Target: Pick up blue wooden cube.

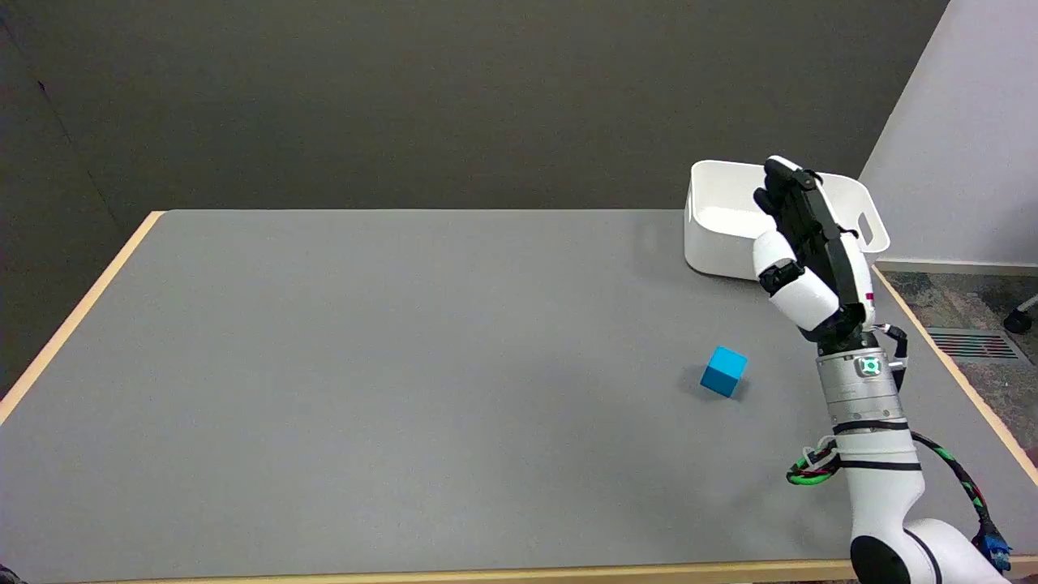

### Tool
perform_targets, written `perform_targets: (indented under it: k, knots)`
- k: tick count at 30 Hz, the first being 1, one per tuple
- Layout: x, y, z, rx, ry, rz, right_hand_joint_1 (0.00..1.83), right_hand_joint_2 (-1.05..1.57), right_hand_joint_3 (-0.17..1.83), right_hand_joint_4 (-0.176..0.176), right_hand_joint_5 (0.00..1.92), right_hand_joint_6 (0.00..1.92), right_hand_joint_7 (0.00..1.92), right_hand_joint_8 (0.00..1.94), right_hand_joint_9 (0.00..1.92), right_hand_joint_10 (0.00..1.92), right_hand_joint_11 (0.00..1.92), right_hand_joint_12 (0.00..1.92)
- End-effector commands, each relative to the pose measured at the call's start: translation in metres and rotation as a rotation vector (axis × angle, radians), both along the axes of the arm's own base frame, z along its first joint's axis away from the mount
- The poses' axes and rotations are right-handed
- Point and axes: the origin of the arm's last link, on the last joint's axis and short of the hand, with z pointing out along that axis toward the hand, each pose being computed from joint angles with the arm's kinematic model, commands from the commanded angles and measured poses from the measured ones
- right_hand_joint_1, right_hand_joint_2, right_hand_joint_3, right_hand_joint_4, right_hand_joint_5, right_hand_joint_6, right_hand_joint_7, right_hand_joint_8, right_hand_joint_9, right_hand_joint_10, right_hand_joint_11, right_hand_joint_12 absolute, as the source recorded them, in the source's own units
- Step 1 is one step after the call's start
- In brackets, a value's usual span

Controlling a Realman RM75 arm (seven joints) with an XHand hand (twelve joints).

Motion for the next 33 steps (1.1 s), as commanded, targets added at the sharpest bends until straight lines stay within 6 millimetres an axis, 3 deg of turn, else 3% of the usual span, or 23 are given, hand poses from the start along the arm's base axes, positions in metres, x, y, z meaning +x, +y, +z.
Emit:
perform_targets:
  k: [1,3,11,16,24,33]
  knots:
    - [0.008,-0.005,-0.025,0.073,-0.016,0.034,0.77,0.85,1.14,-0.017,0.14,0.65,0.08,0.26,0.03,0.35,0.0,0.63]
    - [0.008,-0.007,-0.026,0.078,-0.026,0.034,0.44,0.91,1.02,-0.01,0.16,0.62,0.09,0.24,0.03,0.38,0.0,0.71]
    - [0.016,-0.005,-0.017,0.052,0.037,-0.011,0.42,0.79,1.07,0.01,0.17,0.47,0.13,0.27,0.05,0.4,0.0,0.71]
    - [0.02,-0.002,-0.007,0.028,0.12,-0.047,0.45,0.72,0.98,0.072,0.2,0.43,0.18,0.27,0.08,0.43,0.0,0.8]
    - [0.009,-0.003,0.016,-0.026,0.312,-0.145,0.46,0.66,1.05,0.084,0.18,0.48,0.18,0.32,0.08,0.48,0.0,0.87]
    - [0.0,0.013,0.048,-0.106,0.596,-0.227,0.48,0.67,0.97,0.085,0.19,0.42,0.2,0.26,0.09,0.44,0.0,0.87]
